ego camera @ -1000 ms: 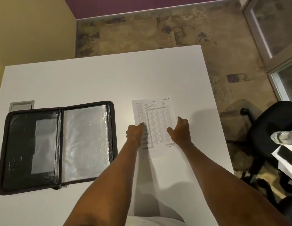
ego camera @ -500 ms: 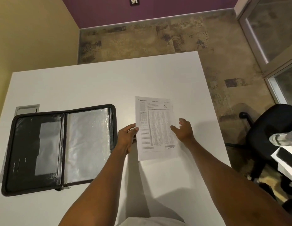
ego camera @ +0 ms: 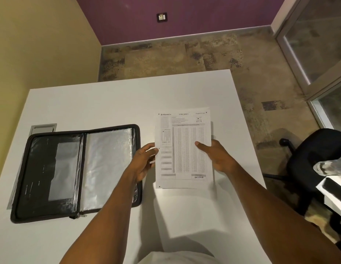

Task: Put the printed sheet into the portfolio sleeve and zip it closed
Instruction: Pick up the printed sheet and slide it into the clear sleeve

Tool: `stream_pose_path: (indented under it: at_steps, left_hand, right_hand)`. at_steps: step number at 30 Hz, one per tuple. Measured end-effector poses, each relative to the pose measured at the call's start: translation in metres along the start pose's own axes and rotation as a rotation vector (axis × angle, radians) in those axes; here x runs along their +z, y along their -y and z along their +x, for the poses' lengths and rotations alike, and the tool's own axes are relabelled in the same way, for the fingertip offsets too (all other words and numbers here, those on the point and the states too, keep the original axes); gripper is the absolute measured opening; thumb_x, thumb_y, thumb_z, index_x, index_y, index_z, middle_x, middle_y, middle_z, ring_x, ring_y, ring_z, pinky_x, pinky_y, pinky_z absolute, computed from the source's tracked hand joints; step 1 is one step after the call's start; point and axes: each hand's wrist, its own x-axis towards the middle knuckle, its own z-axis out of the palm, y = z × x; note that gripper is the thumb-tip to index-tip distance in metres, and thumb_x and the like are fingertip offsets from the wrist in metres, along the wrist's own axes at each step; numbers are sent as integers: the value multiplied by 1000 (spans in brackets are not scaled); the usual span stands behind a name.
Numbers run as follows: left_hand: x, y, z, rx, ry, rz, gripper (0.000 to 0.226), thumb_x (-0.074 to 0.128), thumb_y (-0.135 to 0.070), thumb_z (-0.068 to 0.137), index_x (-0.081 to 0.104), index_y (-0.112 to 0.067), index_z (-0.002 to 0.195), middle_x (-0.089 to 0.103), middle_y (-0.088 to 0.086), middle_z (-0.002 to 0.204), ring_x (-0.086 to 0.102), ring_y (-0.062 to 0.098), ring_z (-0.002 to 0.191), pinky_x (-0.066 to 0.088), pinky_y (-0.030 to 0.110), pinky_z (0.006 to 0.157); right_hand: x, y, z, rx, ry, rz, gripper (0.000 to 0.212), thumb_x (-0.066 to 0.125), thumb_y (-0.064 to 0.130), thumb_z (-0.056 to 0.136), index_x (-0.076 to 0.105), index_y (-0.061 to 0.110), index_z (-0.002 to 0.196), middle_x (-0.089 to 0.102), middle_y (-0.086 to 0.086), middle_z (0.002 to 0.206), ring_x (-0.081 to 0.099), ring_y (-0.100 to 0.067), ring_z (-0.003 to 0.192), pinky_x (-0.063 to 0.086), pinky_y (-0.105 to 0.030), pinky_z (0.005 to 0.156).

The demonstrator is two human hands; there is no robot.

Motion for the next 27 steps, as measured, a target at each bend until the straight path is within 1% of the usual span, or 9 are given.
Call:
stream_pose_path:
  at_steps: [2,4,6,8,10,12,17,23,27]
  left_hand:
    - [5,-8,0,7,29,11,17,70,-15,98,78,-24,110,77,6,120,72,26,103,62,33,80]
    - [12,-14,1,41,84,3,39,75,-18,96,69,-18,134,73,9,133,71,28,121,60,41,98]
    - [20,-18,0,92,112,31,53,81,-20,92,62,-15,142,70,9,138,68,26,127,55,43,106]
    - [29,-18,-3,169,58,80,46,85,-20,87,71,-22,130,74,7,131,72,23,121,57,39,104]
    - [36,-16,-6,247,-20,110,32,87,-19,84,78,-26,114,79,5,120,76,22,111,62,35,95]
    - [40,-11,-9,298,-48,155,27,88,-21,84,80,-28,108,80,4,115,77,23,107,64,31,86]
    - [46,6,-22,336,-32,182,27,85,-20,87,81,-35,109,80,2,116,77,20,107,63,27,83]
    - [44,29,-27,267,-69,148,28,84,-12,87,79,-24,112,80,6,115,77,24,107,63,30,83]
    - [46,35,-27,251,-79,143,33,81,-10,89,74,-17,121,80,5,117,77,22,108,64,37,90]
  right_hand:
    - [4,3,-6,-29,6,-50,39,67,17,100,64,13,139,73,-2,132,69,-20,122,49,-49,113]
    - [9,6,-13,-72,6,-103,39,68,19,100,64,13,139,73,0,131,70,-18,121,51,-46,111]
    - [16,8,-20,-140,-30,-159,38,67,21,101,64,14,138,73,0,130,70,-19,120,54,-44,107]
    - [22,7,-26,-193,-114,-200,36,67,24,101,67,14,136,75,-2,127,72,-19,116,56,-46,104]
    - [25,4,-29,-224,-197,-219,35,67,24,101,67,11,134,75,-6,124,73,-22,113,57,-49,102]
    - [26,0,-31,-233,-246,-236,36,67,24,101,65,9,134,74,-8,123,72,-24,113,58,-50,101]
    - [22,-16,-39,-207,-263,-208,36,72,25,97,66,13,130,75,-4,118,73,-20,108,61,-47,95]
    - [17,-37,-47,-136,-223,-91,27,80,23,91,72,27,116,79,2,113,75,-18,105,61,-48,96]
    - [18,-42,-48,-112,-221,-60,27,81,23,89,71,33,112,79,4,113,75,-14,104,61,-43,95]
